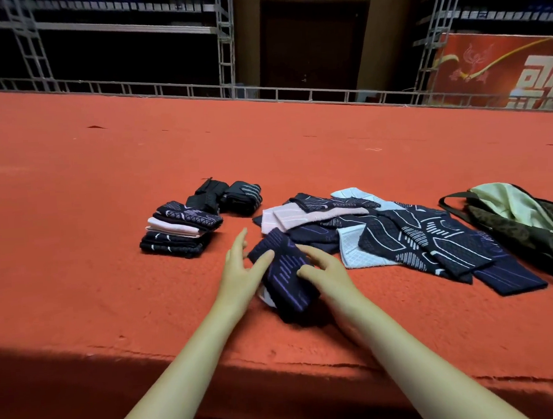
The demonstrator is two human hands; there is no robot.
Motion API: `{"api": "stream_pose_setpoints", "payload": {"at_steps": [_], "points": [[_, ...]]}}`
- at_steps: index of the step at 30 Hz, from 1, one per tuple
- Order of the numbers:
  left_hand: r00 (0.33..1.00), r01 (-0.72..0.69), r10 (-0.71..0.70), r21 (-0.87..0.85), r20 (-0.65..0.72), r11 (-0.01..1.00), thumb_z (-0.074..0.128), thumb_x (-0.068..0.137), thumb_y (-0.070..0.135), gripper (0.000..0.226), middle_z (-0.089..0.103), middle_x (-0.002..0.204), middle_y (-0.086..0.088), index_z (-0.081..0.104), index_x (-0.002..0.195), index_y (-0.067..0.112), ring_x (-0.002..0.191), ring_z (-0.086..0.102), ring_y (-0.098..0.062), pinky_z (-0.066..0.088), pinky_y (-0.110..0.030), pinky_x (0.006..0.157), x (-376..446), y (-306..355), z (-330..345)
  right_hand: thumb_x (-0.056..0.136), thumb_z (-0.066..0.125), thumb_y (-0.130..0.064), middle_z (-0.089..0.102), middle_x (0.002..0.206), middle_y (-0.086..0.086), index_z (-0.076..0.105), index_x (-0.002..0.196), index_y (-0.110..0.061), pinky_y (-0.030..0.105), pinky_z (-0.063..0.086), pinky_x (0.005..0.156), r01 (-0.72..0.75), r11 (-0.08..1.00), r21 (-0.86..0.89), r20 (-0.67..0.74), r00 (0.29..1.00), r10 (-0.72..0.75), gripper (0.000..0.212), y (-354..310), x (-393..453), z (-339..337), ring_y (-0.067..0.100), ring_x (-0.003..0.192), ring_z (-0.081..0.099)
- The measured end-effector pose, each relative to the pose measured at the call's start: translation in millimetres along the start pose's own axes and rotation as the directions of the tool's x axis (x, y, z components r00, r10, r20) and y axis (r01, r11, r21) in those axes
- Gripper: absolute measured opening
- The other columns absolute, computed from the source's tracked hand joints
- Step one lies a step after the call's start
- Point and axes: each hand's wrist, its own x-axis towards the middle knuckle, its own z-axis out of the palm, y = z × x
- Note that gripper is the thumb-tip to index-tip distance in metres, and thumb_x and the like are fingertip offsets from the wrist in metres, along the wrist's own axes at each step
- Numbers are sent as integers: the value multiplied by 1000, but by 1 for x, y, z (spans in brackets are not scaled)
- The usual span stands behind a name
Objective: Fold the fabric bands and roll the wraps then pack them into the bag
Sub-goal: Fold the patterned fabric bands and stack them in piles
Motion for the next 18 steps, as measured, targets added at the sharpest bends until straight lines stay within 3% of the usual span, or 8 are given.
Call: {"api": "stream_pose_setpoints", "payload": {"at_steps": [3,5,8,10,14,18], "points": [[995,-18,16,18,96,1000,64,87,13,47,54,118,6,48,131,16,109,52,-8,38,-6,83,14,16,-37,81,51,12,68,96,-1,65,110,-20,13,49,74,-11,998,-67,193,981,24,45,-26,25,14,-1,78,63],[998,-51,46,111,43,992,63,87,10,40,59,111,6,54,125,16,105,55,-11,39,-13,85,29,24,-57,83,58,5,67,99,4,64,116,-16,14,49,70,-24,996,-82,143,989,36,39,-35,52,29,4,78,62],[987,-47,67,141,-143,989,60,88,11,42,58,114,6,51,128,16,107,55,-13,41,-26,94,64,29,-85,87,64,-11,63,109,7,57,121,-14,24,52,69,-182,974,132,63,983,175,35,-39,95,57,14,85,63],[974,-28,50,104,-220,994,59,88,12,45,57,115,4,49,131,18,107,58,-19,48,-36,92,90,34,-100,88,61,-8,65,99,4,57,112,-15,27,56,69,-281,933,223,145,956,254,25,-42,117,80,15,79,65],[951,9,61,224,-303,975,59,88,12,48,56,129,-4,48,134,13,112,53,-16,36,-18,88,139,31,-125,89,53,4,64,83,4,59,91,-13,23,54,60,-301,901,313,156,952,264,17,-45,161,115,13,68,63],[953,55,48,330,-298,942,56,89,16,45,58,128,-7,50,133,13,116,54,-24,39,-27,92,176,18,-150,87,56,4,63,87,11,60,86,-9,26,47,61,-319,889,329,137,947,289,13,-41,200,143,15,62,59]]}}
